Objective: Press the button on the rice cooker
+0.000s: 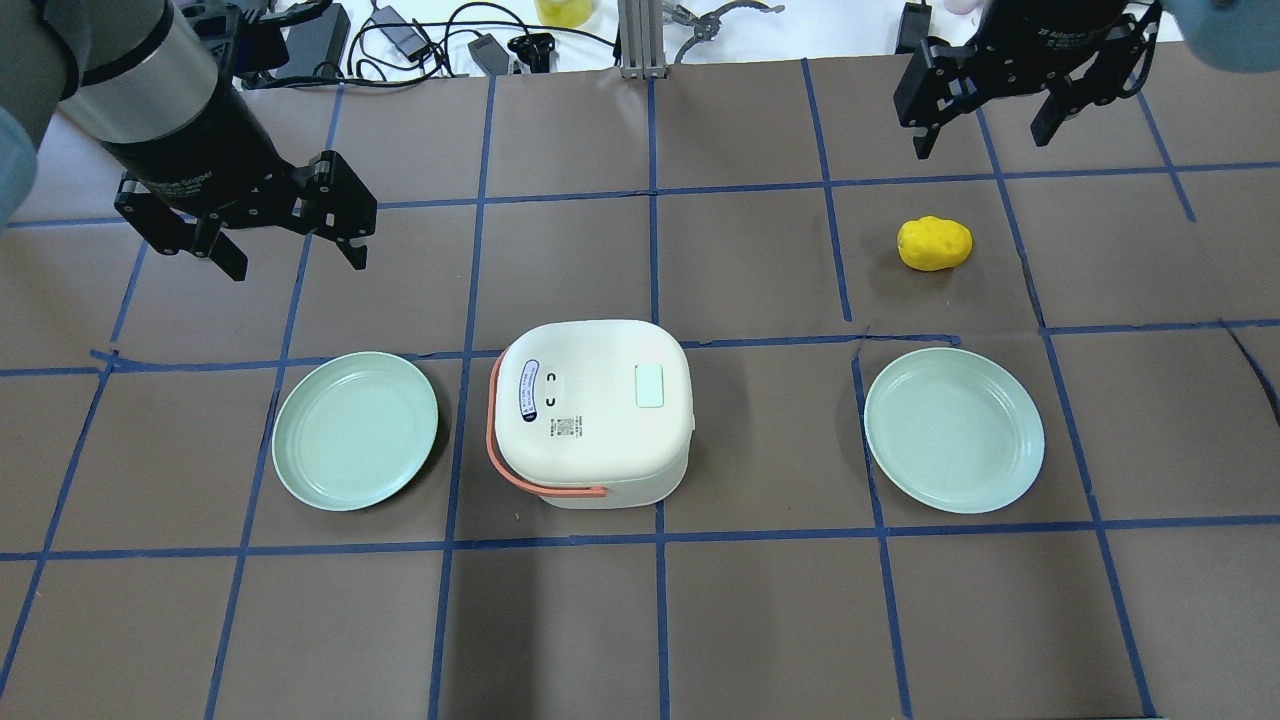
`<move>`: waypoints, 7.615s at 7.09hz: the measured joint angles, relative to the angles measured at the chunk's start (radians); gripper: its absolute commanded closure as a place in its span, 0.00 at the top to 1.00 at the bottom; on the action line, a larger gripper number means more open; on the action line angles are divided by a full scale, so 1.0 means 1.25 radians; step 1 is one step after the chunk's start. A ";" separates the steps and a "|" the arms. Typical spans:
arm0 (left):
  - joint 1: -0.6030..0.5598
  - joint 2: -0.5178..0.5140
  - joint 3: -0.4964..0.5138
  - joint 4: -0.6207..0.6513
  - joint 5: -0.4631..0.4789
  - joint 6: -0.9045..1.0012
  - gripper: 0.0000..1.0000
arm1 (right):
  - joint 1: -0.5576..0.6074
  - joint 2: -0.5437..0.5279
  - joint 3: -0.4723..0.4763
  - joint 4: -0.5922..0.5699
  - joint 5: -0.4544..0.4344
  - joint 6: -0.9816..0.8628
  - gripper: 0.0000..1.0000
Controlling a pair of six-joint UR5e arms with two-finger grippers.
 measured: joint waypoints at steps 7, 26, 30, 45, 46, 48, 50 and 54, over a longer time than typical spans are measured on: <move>0.000 0.000 0.000 0.000 0.000 0.001 1.00 | 0.000 -0.001 -0.002 -0.001 0.050 0.013 1.00; 0.000 0.000 0.000 0.000 0.000 0.000 1.00 | 0.351 0.061 0.174 -0.212 0.089 0.450 0.00; 0.000 0.000 0.000 0.000 0.000 0.001 1.00 | 0.377 0.066 0.191 -0.217 0.096 0.455 0.00; 0.000 0.000 -0.001 0.000 0.000 0.000 1.00 | 0.388 0.062 0.235 -0.228 0.089 0.468 0.00; 0.000 0.000 -0.001 0.000 0.000 0.000 1.00 | 0.388 0.065 0.234 -0.228 0.091 0.467 0.00; 0.000 0.000 -0.001 0.000 0.000 0.000 1.00 | 0.388 0.067 0.233 -0.229 0.092 0.466 0.00; 0.000 0.000 -0.001 0.000 0.000 0.000 1.00 | 0.386 0.067 0.231 -0.235 0.088 0.461 0.00; 0.000 0.000 -0.001 0.000 0.000 0.000 1.00 | 0.373 0.041 0.159 -0.193 0.080 0.459 0.50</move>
